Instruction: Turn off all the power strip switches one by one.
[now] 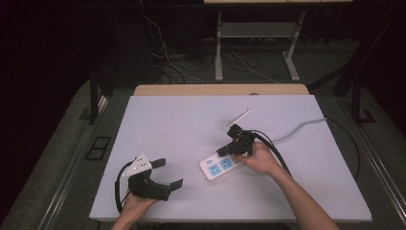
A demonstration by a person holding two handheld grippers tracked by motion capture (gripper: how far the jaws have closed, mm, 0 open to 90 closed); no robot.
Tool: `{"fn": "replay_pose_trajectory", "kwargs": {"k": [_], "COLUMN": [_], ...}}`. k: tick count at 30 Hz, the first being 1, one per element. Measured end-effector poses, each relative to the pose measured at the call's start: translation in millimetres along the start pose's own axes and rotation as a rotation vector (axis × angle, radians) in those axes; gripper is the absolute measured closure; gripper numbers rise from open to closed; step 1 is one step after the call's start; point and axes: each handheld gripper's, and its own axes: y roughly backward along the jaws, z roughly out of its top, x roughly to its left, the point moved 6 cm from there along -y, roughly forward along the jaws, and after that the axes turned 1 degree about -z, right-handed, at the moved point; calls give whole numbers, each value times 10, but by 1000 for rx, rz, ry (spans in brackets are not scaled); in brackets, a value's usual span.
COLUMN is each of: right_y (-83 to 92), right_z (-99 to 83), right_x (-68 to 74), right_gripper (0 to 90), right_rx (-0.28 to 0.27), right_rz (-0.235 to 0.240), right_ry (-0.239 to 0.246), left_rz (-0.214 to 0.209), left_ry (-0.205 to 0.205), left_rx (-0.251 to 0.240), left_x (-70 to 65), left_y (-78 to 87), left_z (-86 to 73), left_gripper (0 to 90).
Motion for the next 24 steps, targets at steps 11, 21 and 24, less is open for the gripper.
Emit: {"fn": "replay_pose_trajectory", "kwargs": {"k": [11,21,24], "right_y": [-2,-62,-64], "right_z": [-4,22,24], "right_x": [6,65,61], "right_gripper": [897,899,899], "right_rx": [-4,-10,-13], "right_rz": [-9,-9,-12], "right_ry": [8,52,47], "left_rz": [0,-1,-1], "left_ry": [-3,-6,-5], "left_rx": [5,7,8], "left_x": [-7,-26,-24], "left_y": [-10,-17,-19], "left_z": [-4,-8,-10], "left_gripper": [0,0,0]}}
